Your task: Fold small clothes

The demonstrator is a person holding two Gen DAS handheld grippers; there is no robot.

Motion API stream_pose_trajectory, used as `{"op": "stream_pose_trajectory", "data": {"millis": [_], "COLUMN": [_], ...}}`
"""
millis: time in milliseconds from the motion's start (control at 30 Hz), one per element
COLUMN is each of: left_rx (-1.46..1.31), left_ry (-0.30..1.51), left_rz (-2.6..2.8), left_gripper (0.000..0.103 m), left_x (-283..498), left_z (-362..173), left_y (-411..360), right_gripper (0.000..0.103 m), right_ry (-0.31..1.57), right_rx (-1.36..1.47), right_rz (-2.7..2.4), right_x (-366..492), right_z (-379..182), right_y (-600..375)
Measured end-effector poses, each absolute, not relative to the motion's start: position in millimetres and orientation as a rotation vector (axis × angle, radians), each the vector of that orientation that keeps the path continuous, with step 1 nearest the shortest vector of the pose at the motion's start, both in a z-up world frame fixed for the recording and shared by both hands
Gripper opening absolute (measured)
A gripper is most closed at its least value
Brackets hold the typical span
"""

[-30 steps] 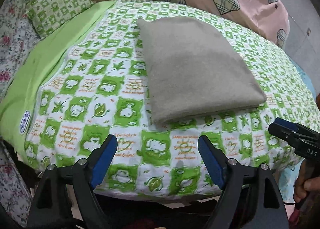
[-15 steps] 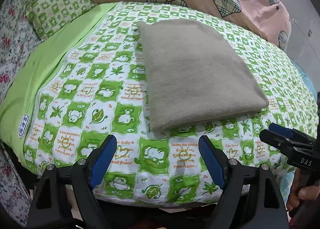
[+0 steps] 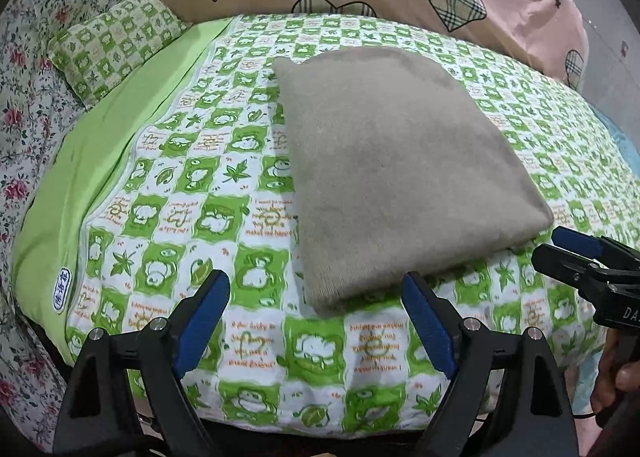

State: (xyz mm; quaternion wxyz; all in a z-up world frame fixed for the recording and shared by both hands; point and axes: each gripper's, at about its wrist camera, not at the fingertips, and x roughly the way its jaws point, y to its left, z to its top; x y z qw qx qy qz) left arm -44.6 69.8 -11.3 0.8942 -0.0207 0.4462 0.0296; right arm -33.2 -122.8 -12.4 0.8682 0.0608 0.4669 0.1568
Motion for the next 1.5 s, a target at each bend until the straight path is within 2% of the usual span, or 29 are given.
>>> {"op": "stream_pose_trajectory", "data": {"millis": [800, 1500], "left_rx": [-0.027, -0.025], "left_ry": [0.909, 0.904], "left_rz": [0.114, 0.114], "left_gripper": [0.088, 0.088], "left_x": [-2, 5], "left_z": [2, 3], "left_y": [65, 64], "right_gripper": [0.081, 0.081], "right_ry": [0.990, 0.996], "right_rx": [0.128, 0.159], "right_rz": [0.367, 0.382], "right_x": [18, 36], "right_z": [-5, -5], "right_y": [-118, -119]}}
